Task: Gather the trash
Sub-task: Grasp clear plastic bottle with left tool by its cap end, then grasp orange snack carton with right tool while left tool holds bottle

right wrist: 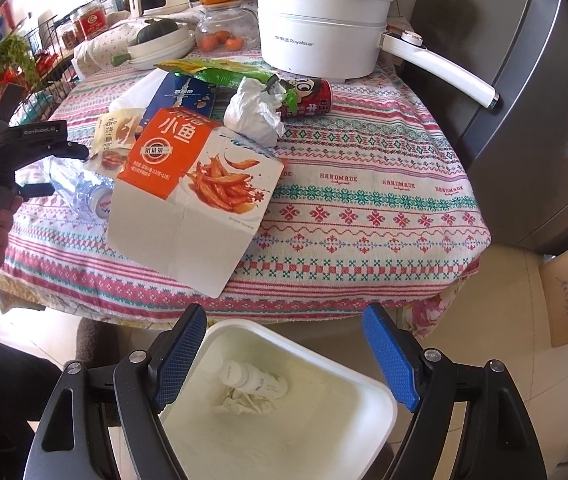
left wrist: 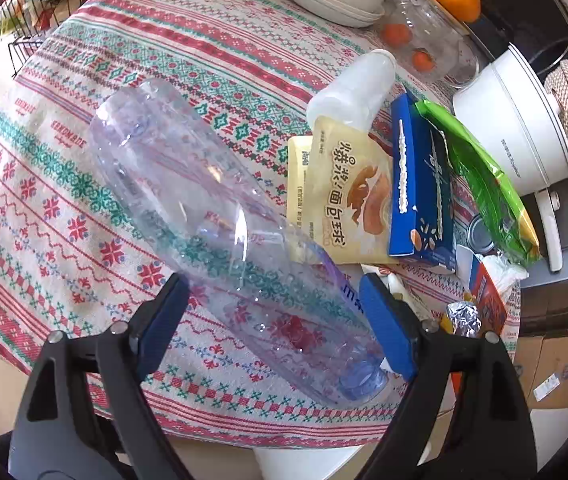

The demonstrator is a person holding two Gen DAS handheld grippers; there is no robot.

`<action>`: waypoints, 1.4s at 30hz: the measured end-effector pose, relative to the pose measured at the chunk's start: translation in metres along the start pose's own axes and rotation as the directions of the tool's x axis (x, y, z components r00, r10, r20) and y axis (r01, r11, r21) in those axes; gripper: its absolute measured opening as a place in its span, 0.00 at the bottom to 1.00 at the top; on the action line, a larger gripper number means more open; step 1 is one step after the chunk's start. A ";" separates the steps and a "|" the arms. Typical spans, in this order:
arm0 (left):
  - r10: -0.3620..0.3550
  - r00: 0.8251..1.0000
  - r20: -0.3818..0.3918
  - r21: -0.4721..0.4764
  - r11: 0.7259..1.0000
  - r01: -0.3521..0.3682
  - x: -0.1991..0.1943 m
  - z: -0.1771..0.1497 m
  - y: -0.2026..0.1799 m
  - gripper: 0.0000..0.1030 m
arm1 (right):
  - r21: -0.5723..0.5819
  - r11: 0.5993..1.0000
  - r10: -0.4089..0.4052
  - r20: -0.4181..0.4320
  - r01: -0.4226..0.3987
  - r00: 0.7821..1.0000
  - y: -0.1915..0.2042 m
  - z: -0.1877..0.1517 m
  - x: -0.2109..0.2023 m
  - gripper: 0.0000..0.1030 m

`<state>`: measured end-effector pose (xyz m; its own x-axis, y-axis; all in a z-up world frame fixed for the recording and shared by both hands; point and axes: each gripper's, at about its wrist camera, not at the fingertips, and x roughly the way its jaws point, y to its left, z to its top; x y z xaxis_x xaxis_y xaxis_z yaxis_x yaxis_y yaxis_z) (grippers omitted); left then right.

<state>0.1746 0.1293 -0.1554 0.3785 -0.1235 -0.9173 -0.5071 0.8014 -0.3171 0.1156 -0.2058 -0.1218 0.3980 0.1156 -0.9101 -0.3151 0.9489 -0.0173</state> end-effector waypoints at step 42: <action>0.011 0.998 0.060 0.440 0.897 -0.037 -0.057 -0.027 0.014 0.71 | 0.177 0.980 0.078 0.060 -0.088 0.995 0.083 0.093 0.041 0.88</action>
<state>0.1245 0.1317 -0.1140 0.4184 -0.0791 -0.9048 -0.1285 0.9810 -0.1452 0.1856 -0.0955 -0.1219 0.4226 0.2070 -0.8824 -0.1914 0.9720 0.1363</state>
